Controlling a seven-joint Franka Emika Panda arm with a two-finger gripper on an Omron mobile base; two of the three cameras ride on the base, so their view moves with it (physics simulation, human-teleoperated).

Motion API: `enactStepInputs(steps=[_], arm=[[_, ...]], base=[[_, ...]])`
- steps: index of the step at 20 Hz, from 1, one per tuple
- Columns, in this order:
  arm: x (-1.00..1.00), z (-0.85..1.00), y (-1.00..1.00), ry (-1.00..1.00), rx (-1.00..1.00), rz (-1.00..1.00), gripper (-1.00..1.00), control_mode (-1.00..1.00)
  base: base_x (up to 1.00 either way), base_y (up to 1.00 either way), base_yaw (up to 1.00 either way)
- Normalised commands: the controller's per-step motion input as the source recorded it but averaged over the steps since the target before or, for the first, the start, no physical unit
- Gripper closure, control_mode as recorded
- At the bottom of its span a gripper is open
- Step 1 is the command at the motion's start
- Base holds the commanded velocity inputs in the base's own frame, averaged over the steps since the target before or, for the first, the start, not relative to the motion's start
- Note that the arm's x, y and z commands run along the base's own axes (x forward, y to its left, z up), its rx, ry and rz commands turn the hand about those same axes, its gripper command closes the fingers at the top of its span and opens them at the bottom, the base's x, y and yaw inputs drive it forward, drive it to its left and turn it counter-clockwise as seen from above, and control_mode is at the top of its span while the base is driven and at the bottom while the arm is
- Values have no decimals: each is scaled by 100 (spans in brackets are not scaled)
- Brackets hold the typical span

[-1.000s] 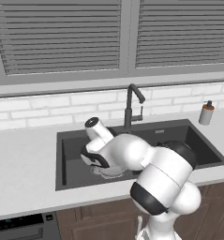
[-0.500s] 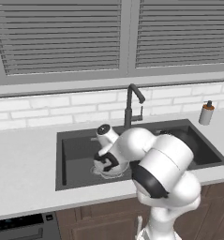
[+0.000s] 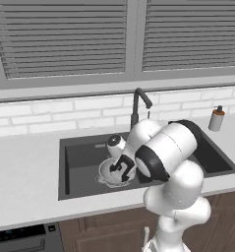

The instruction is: Put the colander in the sink, put the pear, tangerine in the colander, and turn on the sink faucet and pour water over the colander.

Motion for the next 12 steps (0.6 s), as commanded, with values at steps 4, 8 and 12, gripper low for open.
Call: enactStepInputs(steps=[4,8,12], arm=[[25,-33,10,0,-14,0,100,-100],[12,-28,23,0,-16,0,100,-100],[1,-34,39,0,-23,0,100,-100]], base=[[0,0,0],[0,0,0],[0,0,0]])
